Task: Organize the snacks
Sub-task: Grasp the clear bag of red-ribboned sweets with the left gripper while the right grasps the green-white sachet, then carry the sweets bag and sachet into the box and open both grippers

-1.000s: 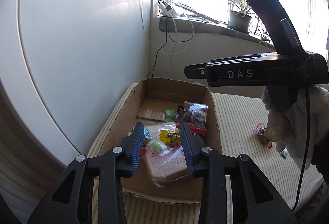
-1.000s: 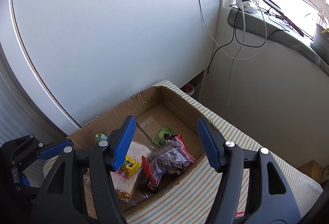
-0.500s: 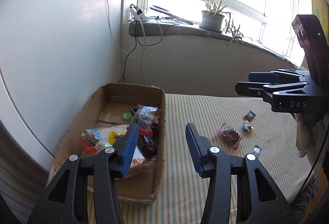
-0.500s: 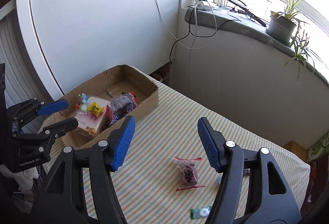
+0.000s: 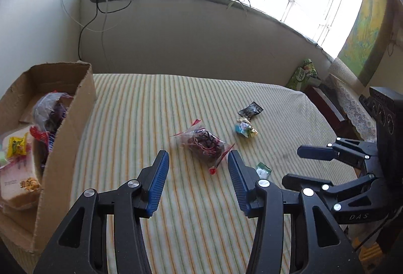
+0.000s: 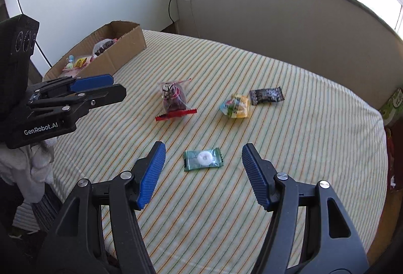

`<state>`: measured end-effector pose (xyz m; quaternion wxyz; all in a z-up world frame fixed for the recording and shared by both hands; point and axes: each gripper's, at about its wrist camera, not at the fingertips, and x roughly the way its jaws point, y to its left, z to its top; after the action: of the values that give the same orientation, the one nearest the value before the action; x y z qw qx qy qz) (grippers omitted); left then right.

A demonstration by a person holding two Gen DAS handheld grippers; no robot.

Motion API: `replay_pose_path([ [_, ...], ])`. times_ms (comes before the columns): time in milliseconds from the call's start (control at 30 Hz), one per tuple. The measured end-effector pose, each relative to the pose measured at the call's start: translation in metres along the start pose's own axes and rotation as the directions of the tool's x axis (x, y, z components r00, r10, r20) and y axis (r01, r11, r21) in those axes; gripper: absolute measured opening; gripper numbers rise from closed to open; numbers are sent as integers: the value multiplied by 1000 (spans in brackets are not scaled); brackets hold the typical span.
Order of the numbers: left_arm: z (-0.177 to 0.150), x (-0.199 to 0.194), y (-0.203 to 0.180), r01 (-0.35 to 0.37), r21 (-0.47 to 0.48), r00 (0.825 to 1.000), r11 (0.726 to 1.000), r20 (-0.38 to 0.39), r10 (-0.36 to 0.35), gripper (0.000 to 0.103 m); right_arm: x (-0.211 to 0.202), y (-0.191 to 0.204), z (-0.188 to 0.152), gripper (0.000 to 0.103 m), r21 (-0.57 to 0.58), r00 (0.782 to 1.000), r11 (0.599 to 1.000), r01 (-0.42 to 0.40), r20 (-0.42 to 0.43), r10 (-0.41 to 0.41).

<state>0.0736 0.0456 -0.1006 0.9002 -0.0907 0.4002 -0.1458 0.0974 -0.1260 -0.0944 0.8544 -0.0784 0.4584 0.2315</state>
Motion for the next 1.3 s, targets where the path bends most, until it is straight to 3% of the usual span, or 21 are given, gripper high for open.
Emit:
replay_pose_path([
  [133, 3, 31, -10, 20, -38, 998, 999, -59, -23, 59, 25, 0, -16, 61, 33, 998, 999, -36, -48, 38],
  [200, 6, 44, -12, -3, -51, 997, 999, -75, -1, 64, 32, -1, -18, 57, 50, 998, 997, -51, -42, 54],
  [333, 14, 66, -6, -38, -53, 996, 998, -85, 33, 64, 48, -5, -15, 57, 84, 997, 995, -60, -36, 63],
  [433, 13, 77, -1, -48, -62, 995, 997, -88, 43, 56, 54, -2, -13, 57, 51, 1000, 999, -3, -15, 4],
  [467, 12, 78, 1, -48, -63, 995, 997, -88, 42, 43, 54, -2, -12, 57, 49, 1000, 999, 1, -14, 0],
  [500, 12, 78, 1, -58, -52, 995, 997, -82, 53, 39, 54, -2, -12, 55, 50, 1000, 999, -3, -17, 4],
  [667, 10, 74, 6, -41, -34, 997, 999, -71, 38, 36, 49, -10, -15, 29, -8, 999, 1000, 21, -36, -21],
  [733, 10, 72, 8, -33, -41, 997, 999, -67, 31, 36, 47, -13, -15, 13, -14, 998, 999, 36, -44, -36],
  [800, 10, 68, 9, -30, -40, 998, 999, -59, 28, 35, 46, -18, -15, 7, -5, 998, 1000, 30, -46, -31],
  [1000, 9, 39, 4, -42, 1, 999, 999, -14, 42, 35, 31, -26, -19, 6, 79, 1000, 997, -13, -15, 14],
  [1300, 6, -16, -4, -78, 21, 994, 997, 78, 76, 35, 4, -6, -13, 6, 33, 999, 999, 5, 40, -6],
])
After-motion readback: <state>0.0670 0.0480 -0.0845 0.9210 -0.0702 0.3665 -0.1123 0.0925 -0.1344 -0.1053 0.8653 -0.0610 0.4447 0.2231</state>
